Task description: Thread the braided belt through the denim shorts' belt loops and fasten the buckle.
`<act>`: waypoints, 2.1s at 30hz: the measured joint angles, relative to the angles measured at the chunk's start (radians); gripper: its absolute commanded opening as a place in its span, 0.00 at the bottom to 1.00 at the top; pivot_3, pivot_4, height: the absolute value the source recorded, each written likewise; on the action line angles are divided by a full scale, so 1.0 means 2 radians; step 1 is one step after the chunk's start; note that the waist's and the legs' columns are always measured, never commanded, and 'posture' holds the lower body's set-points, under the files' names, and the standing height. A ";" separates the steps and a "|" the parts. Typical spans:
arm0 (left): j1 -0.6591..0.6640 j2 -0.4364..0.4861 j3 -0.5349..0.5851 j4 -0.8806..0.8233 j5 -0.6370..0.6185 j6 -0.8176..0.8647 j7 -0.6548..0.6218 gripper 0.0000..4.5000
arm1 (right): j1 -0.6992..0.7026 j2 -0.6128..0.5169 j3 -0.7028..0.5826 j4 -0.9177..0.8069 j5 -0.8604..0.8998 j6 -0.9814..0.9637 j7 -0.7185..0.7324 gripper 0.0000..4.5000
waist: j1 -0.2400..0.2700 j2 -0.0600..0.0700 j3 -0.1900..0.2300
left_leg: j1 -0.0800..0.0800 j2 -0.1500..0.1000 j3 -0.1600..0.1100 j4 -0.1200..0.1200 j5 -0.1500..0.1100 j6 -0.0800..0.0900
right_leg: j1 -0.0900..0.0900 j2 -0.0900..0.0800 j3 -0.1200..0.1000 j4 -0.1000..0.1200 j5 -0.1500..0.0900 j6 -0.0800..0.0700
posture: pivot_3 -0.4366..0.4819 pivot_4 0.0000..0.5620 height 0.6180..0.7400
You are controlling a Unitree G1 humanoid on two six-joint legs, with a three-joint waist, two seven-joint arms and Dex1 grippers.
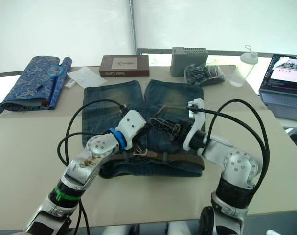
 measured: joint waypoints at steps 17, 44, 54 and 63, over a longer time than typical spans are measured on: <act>-0.004 0.017 -0.021 0.034 0.106 -0.091 -0.022 0.00 | -0.021 0.012 0.011 0.022 0.022 0.016 -0.118 0.01 | -0.003 0.000 0.000 | 0.000 0.000 0.000 0.000 0.000 0.000 | 0.000 0.000 0.000 0.000 0.000 0.000 | 0.48 0.27 1.00; 0.118 0.064 0.120 0.004 -0.153 0.072 -0.153 0.01 | 0.103 -0.140 0.042 -0.007 0.020 -0.033 -0.050 0.00 | -0.007 0.000 0.000 | 0.001 0.000 0.001 0.001 0.000 0.001 | 0.001 0.000 0.001 0.000 0.000 0.001 | 0.48 0.27 1.00; 0.117 0.047 0.087 0.043 -0.115 0.037 -0.141 0.01 | 0.212 -0.247 0.107 -0.083 -0.080 -0.165 0.044 0.00 | 0.000 0.000 0.000 | 0.001 0.000 0.001 0.001 0.000 0.001 | 0.002 0.000 0.001 0.000 0.000 0.002 | 0.48 0.27 1.00; 0.126 0.057 0.058 0.093 -0.067 -0.048 -0.141 0.01 | 0.285 -0.296 0.120 -0.099 -0.170 -0.275 0.085 0.00 | 0.004 0.003 -0.002 | 0.007 0.001 0.001 0.001 0.000 0.001 | 0.008 -0.001 0.001 -0.001 -0.004 0.006 | 0.48 0.27 1.00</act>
